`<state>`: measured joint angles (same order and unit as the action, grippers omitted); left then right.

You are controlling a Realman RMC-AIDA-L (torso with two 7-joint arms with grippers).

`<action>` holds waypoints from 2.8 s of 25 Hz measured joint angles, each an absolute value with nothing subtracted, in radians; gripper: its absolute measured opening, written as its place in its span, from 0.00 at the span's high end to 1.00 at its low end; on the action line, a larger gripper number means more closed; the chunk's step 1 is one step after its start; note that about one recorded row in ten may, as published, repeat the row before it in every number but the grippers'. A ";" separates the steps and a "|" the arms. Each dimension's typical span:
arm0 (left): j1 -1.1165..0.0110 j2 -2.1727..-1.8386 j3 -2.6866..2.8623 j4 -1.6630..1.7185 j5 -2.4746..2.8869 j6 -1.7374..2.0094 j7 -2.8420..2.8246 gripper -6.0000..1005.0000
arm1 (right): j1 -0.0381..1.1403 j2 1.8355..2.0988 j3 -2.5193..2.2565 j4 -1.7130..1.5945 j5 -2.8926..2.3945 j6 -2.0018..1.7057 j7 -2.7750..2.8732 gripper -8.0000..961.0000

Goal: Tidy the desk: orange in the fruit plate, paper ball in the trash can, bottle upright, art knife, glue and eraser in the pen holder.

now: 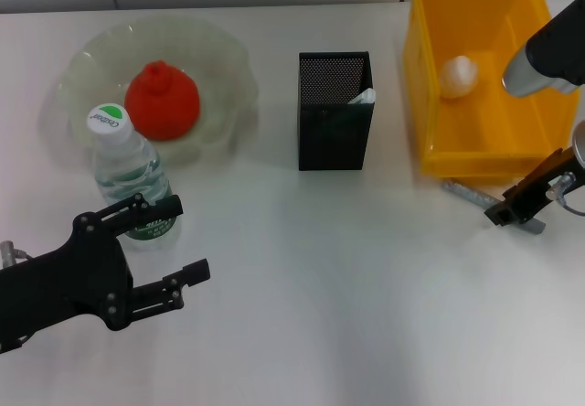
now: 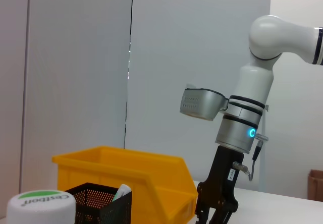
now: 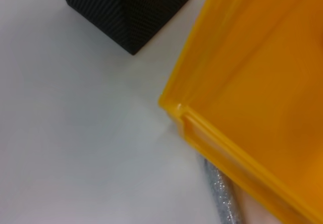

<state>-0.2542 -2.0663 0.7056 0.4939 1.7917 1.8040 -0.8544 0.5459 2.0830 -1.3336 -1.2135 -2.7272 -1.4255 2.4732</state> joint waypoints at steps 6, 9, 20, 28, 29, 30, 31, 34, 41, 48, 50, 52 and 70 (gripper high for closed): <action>-0.253 -2.066 0.706 0.494 1.792 1.804 -0.854 0.22 | 0.553 2.083 -1.339 -1.193 -2.732 -1.419 2.472 0.65; -0.253 -2.066 0.706 0.494 1.792 1.804 -0.854 0.22 | 0.554 2.083 -1.339 -1.189 -2.730 -1.422 2.463 0.66; -0.254 -2.066 0.706 0.494 1.792 1.804 -0.854 0.22 | 0.568 2.086 -1.398 -1.177 -2.722 -1.426 2.448 0.83; -0.255 -2.066 0.706 0.494 1.792 1.804 -0.854 0.22 | 0.597 2.085 -1.441 -1.183 -2.601 -1.490 2.420 0.83; -0.255 -2.066 0.706 0.494 1.792 1.804 -0.854 0.22 | 0.597 2.085 -1.441 -1.183 -2.601 -1.490 2.420 0.83; -0.255 -2.066 0.706 0.495 1.792 1.804 -0.854 0.22 | 0.600 2.085 -1.442 -1.186 -2.594 -1.505 2.416 0.83; -0.255 -2.066 0.706 0.495 1.792 1.804 -0.854 0.22 | 0.603 2.085 -1.442 -1.191 -2.580 -1.520 2.407 0.83; -0.255 -2.066 0.706 0.495 1.792 1.804 -0.854 0.22 | 0.604 2.084 -1.442 -1.216 -2.516 -1.572 2.374 0.83; -0.255 -2.066 0.706 0.496 1.792 1.804 -0.854 0.22 | 0.545 2.082 -1.404 -1.344 -2.326 -1.592 2.243 0.84; -0.255 -2.066 0.706 0.494 1.792 1.806 -0.854 0.22 | 0.448 2.084 -1.295 -1.332 -1.985 -1.397 1.985 0.84; -0.254 -2.066 0.706 0.494 1.791 1.807 -0.854 0.22 | 0.439 2.085 -1.293 -1.303 -1.931 -1.346 1.928 0.84; -0.251 -2.066 0.705 0.494 1.790 1.809 -0.854 0.22 | 0.439 2.085 -1.293 -1.242 -1.837 -1.273 1.836 0.84; -0.255 -2.068 0.706 0.494 1.790 1.809 -0.848 0.22 | 0.810 2.090 -1.297 -0.333 -1.065 -0.960 0.890 0.84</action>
